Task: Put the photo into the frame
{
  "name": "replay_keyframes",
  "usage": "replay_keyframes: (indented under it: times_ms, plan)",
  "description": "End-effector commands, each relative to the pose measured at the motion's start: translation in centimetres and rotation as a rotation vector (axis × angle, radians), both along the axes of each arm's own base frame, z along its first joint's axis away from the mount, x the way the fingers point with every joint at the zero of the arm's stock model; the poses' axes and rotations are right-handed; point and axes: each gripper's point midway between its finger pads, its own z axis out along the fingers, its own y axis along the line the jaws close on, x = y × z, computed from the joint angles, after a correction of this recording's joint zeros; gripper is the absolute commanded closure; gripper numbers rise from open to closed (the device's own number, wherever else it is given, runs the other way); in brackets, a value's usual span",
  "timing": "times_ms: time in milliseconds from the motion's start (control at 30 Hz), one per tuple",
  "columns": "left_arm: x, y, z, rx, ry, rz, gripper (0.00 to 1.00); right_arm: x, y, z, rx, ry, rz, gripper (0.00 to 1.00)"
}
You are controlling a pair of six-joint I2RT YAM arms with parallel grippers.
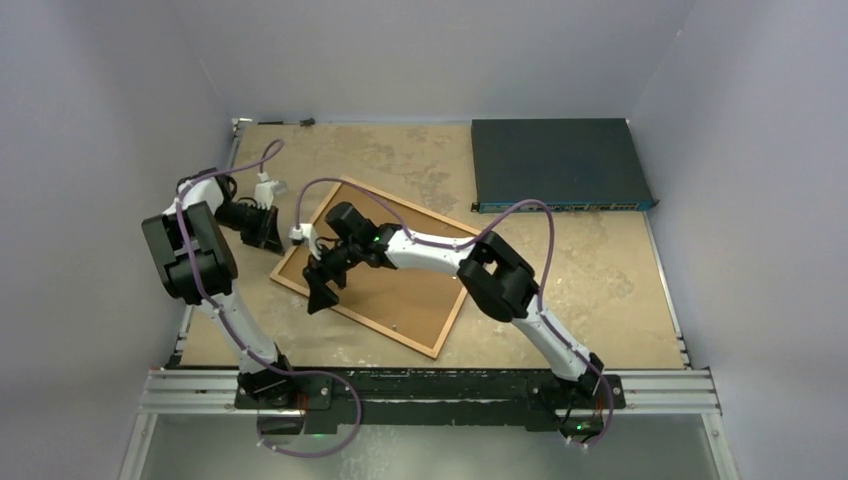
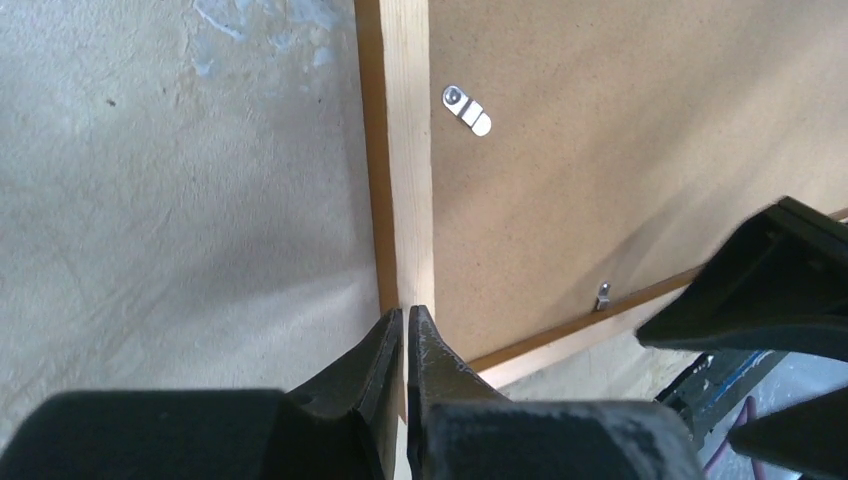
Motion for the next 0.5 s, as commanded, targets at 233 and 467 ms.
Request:
replay_keyframes:
  times_ms: [233, 467]
  plan:
    - [2.8, 1.1, 1.3, 0.009, -0.104, 0.066, 0.82, 10.9, -1.0, 10.4, 0.218, 0.11, -0.511, 0.12]
    - [3.9, -0.1, -0.5, -0.1, -0.072, 0.082, 0.77, 13.4, -0.2, 7.7, 0.167, 0.13, -0.588, 0.11]
